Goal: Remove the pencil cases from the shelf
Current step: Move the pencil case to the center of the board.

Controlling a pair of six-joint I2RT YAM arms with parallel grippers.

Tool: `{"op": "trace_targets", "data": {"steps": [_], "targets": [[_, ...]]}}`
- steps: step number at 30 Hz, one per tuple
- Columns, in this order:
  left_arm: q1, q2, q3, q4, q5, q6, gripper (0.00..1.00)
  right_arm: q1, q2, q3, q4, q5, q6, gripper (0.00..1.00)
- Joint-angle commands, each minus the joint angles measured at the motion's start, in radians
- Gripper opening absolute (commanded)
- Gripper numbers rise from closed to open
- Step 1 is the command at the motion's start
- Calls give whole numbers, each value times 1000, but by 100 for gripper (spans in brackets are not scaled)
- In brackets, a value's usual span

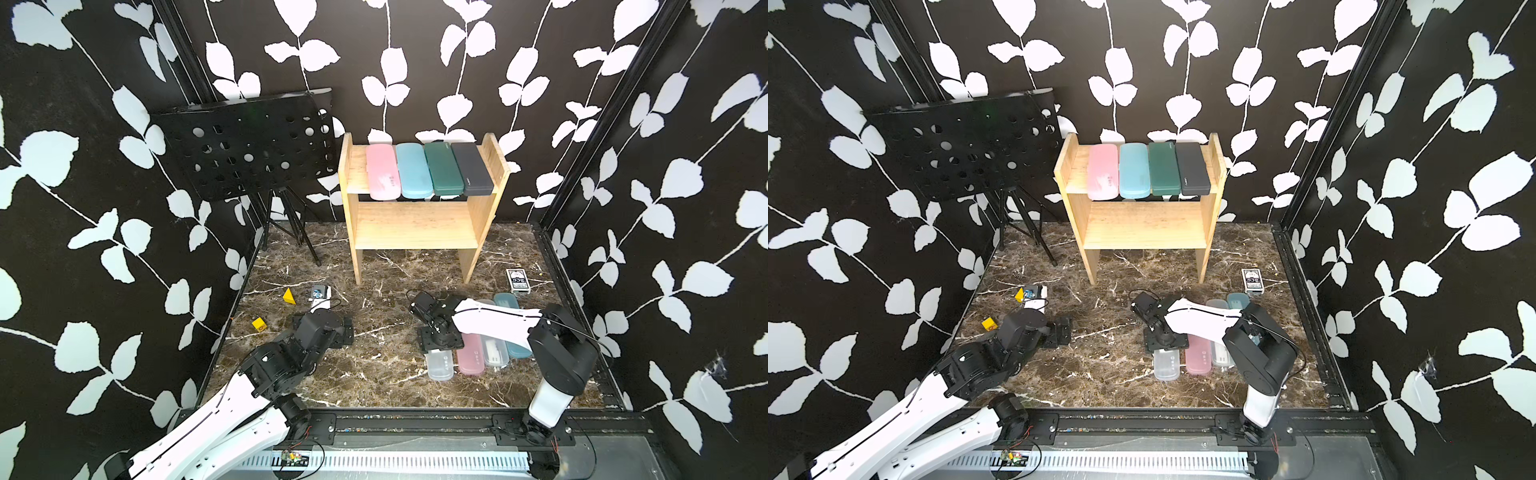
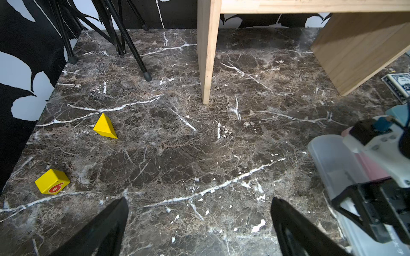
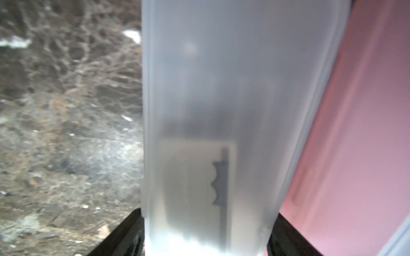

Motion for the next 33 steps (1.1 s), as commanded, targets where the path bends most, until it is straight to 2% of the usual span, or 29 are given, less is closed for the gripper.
{"op": "trace_targets", "data": {"steps": [1, 14, 24, 33], "targets": [[5, 5, 15, 17, 10, 8, 99, -23, -38, -49, -41, 43, -14, 81], [6, 19, 20, 16, 16, 13, 99, -57, -72, -62, -75, 88, -42, 86], [6, 20, 24, 7, 8, 14, 99, -60, -106, -39, -58, 96, -81, 97], [6, 11, 26, -3, -2, 13, 99, -50, -114, -7, -41, 79, -76, 97]]}}
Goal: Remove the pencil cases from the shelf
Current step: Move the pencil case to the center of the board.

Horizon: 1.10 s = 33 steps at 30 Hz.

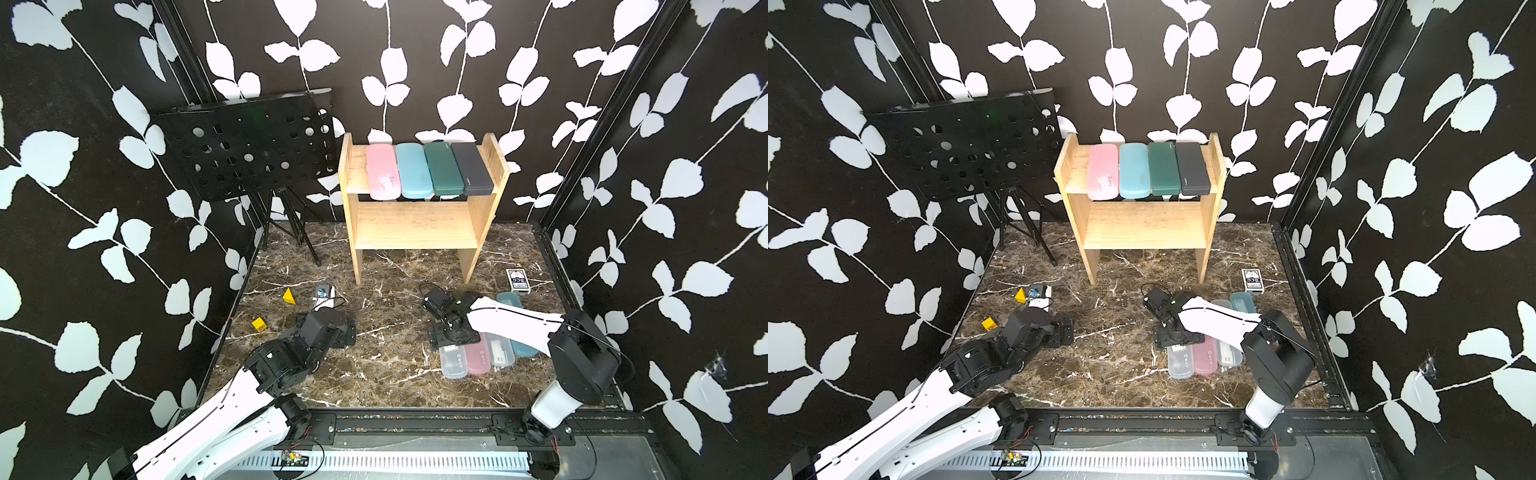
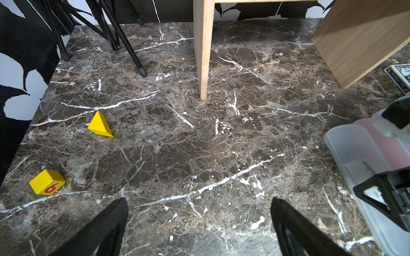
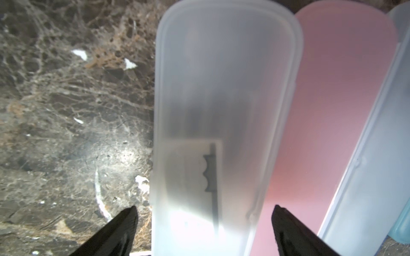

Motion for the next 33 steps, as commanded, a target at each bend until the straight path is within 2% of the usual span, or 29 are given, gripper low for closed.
{"op": "trace_targets", "data": {"steps": [1, 8, 14, 18, 22, 28, 33], "targets": [[5, -12, 23, -10, -18, 10, 99, 4, -21, 23, 5, -3, 5, 96], [6, -13, 27, -17, -19, 11, 99, 14, 8, 11, 67, -64, 40, 95], [6, -15, 26, -23, -22, 11, 99, 32, 35, 51, 61, -57, 54, 96], [7, -18, 28, -27, -26, 10, 99, 37, 24, 69, 34, -8, 57, 96], [6, -25, 35, 10, 12, 6, 99, 60, -41, 91, 29, 64, 32, 98], [7, 18, 124, 106, 96, 19, 99, 62, -268, 90, 88, 160, -16, 100], [7, 61, 217, 168, 164, 54, 99, 56, -394, 202, -7, 216, -86, 100]]}}
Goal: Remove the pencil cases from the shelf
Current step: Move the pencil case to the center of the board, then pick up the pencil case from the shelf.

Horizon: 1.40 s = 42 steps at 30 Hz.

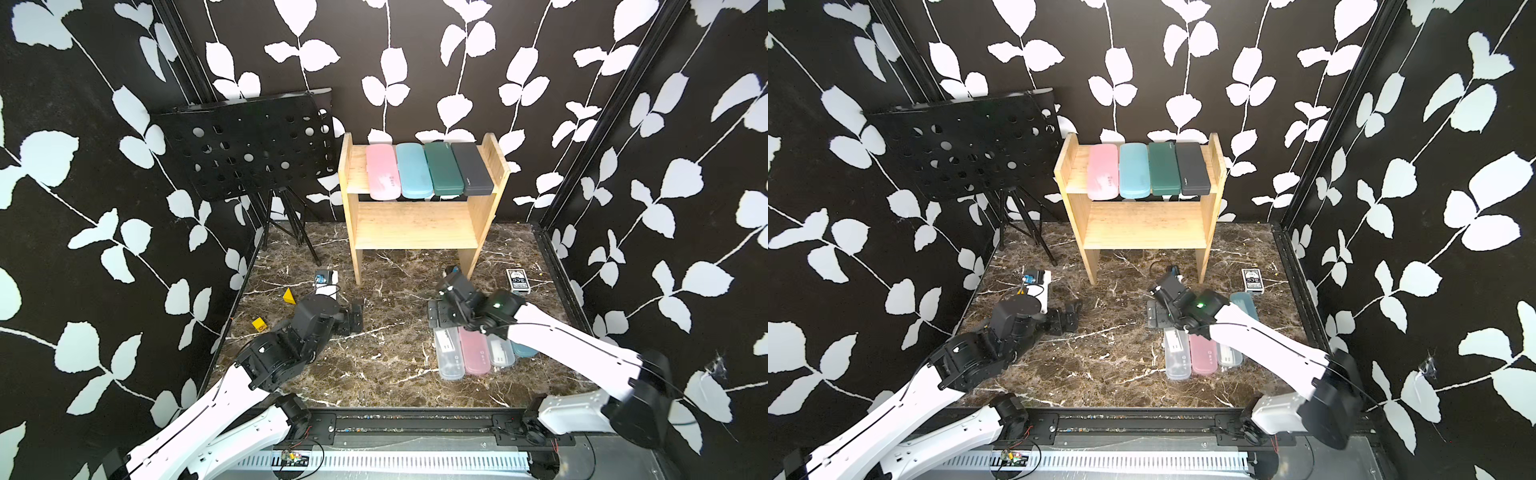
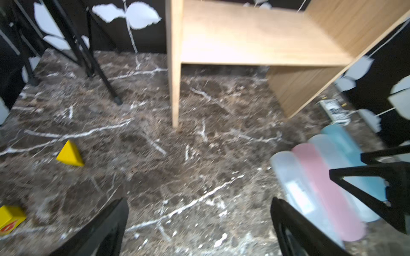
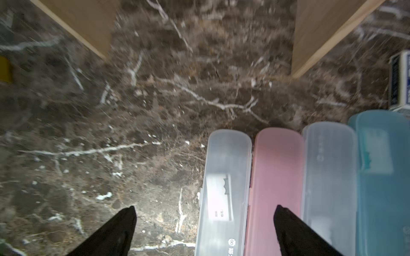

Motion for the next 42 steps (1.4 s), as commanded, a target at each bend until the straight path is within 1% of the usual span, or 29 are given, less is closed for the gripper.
{"op": "trace_targets", "data": {"steps": [1, 4, 6, 8, 11, 14, 17, 18, 19, 21, 25, 27, 32, 42], "targets": [[7, 12, 65, 99, 58, 36, 99, -8, -55, 103, -81, 89, -65, 100], [7, 45, 162, 141, 51, 14, 99, -30, -94, 174, -122, 93, -90, 100], [7, 81, 244, 180, 45, -17, 99, -44, -117, 193, -137, 99, -99, 100], [6, 113, 294, 267, 51, -49, 99, -58, -133, 195, -139, 97, -103, 100], [12, 171, 355, 401, 41, -129, 99, -78, -149, 181, -133, 78, -103, 100], [33, 238, 419, 488, 52, -205, 99, -87, -152, 172, -131, 60, -102, 100], [101, 299, 444, 557, 143, -344, 99, -91, -156, 162, -124, 49, -105, 100], [120, 315, 436, 595, 170, -396, 99, -93, -158, 158, -123, 48, -106, 100], [161, 329, 425, 635, 191, -436, 99, -96, -161, 156, -121, 43, -107, 100], [214, 359, 405, 713, 240, -537, 98, -104, -161, 154, -120, 31, -113, 100], [271, 426, 410, 830, 311, -659, 97, -121, -161, 156, -124, 15, -126, 100], [290, 466, 439, 849, 352, -710, 96, -133, -162, 158, -125, 4, -133, 100], [299, 524, 465, 875, 398, -765, 93, -162, -164, 165, -136, -12, -143, 100], [300, 538, 445, 891, 458, -791, 87, -189, -164, 154, -136, -32, -148, 100]]}}
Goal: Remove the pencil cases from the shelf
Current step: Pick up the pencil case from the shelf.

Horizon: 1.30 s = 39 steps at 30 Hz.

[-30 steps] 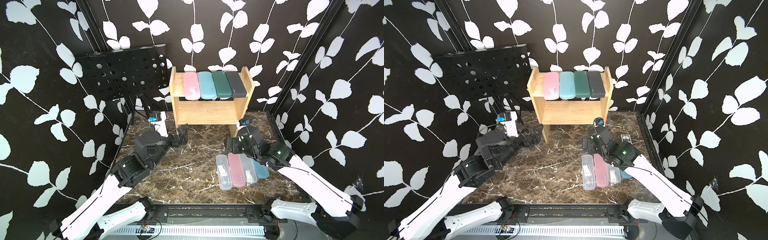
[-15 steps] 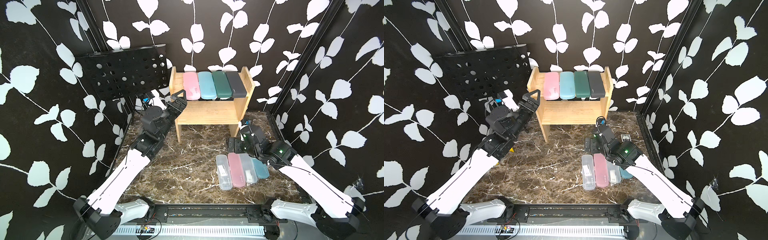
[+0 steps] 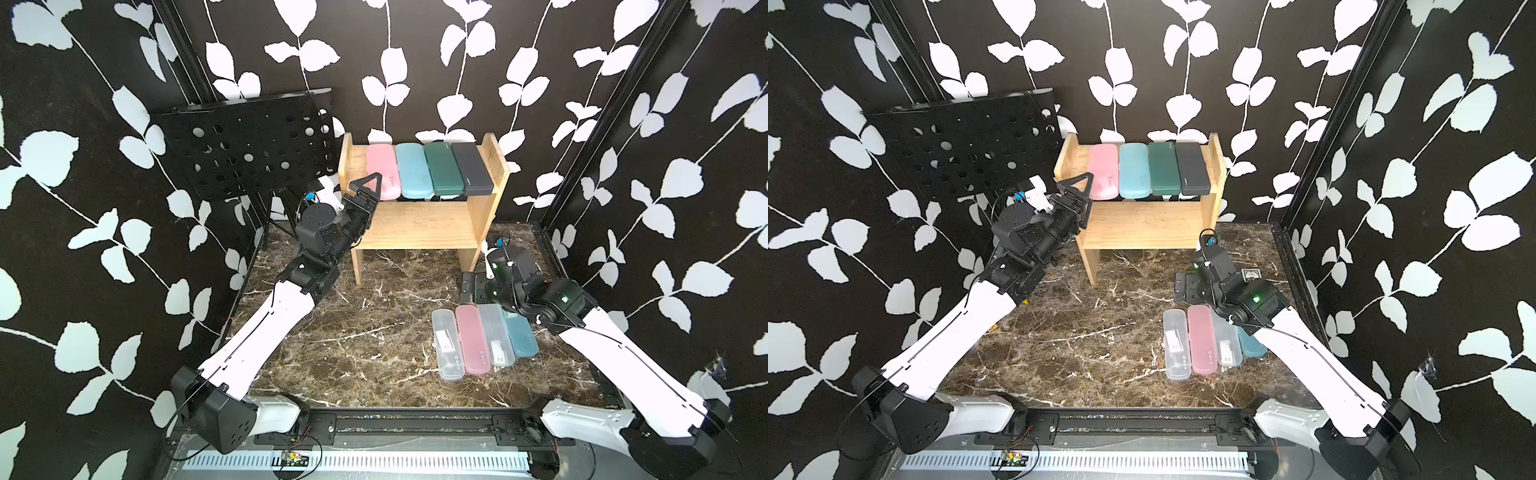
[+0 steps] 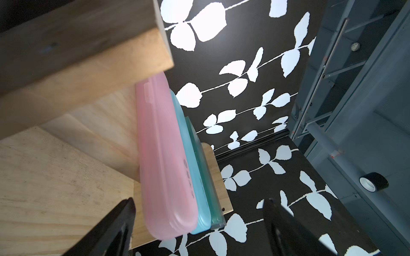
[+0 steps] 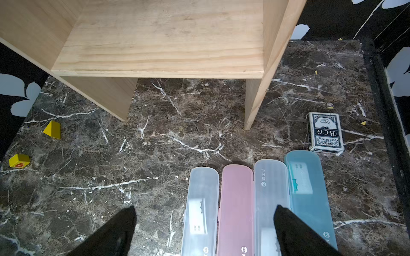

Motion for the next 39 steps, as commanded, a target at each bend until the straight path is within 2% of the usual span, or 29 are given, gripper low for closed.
{"op": "trace_targets", "data": {"steps": [1, 5, 14, 17, 19, 26, 29, 39], "targets": [[5, -10, 16, 49, 54, -23, 86, -8, -18, -16, -7, -6, -8, 100], [5, 5, 20, 52, 85, -26, 84, -14, -17, -18, -1, -12, -7, 100], [8, 43, 20, 75, 120, -35, 67, -20, -16, -50, -2, -24, -7, 100], [9, 43, 20, 65, 123, -21, 65, -23, -15, -52, -4, -25, -9, 100], [10, 44, 20, 62, 126, -17, 59, -25, -13, -56, -3, -24, -10, 100], [16, 41, 12, 70, 132, -15, 47, -27, 4, -54, 6, -47, -9, 100], [18, 40, 10, 70, 138, -19, 39, -26, 6, -56, 4, -53, -6, 100], [38, -17, -51, 60, 129, -13, 18, -26, -7, -54, 3, -62, -3, 100]]}}
